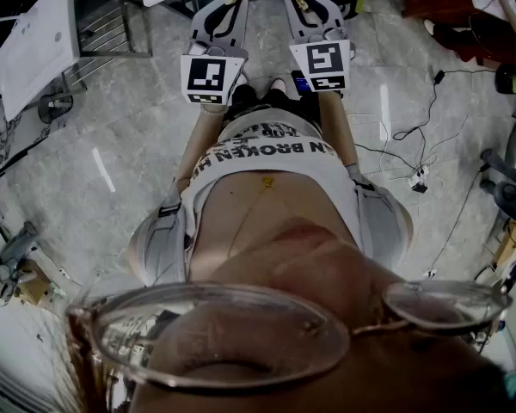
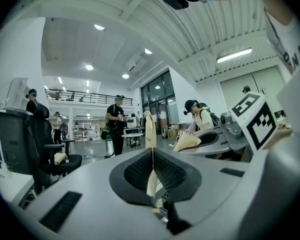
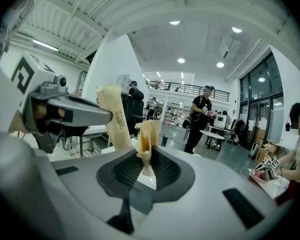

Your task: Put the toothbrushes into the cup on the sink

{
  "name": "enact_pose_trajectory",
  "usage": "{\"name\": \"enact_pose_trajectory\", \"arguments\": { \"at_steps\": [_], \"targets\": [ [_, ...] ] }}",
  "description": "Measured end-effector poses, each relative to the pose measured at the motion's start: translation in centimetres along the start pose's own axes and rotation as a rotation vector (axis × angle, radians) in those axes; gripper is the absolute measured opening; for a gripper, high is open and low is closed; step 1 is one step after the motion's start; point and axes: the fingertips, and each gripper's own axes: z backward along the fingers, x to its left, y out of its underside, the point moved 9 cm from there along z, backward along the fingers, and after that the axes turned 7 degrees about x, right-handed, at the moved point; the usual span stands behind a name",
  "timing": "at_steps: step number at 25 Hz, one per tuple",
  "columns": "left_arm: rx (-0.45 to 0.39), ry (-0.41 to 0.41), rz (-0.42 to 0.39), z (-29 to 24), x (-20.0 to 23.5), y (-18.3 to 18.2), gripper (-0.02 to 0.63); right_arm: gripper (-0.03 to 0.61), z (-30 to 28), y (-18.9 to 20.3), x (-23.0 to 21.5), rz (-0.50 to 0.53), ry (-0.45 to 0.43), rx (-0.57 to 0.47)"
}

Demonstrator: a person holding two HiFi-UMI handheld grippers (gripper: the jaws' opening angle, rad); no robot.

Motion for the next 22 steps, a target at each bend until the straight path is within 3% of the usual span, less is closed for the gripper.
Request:
{"name": "enact_pose_trajectory", "arguments": {
  "at_steps": [11,22],
  "targets": [
    [-0.017,-0.02,0.024,-0.3,-3.1,-0.3,0.015,0.063,2.7,1.9,-2.2,-0.035,-0.029,-0.05],
    [-0.036,0.004,0.043,-2.6,-1.7,-0.4,0.015,0.063,2.0,2.0,-4.0,-0.064,0.023,-0.058]
  ]
}}
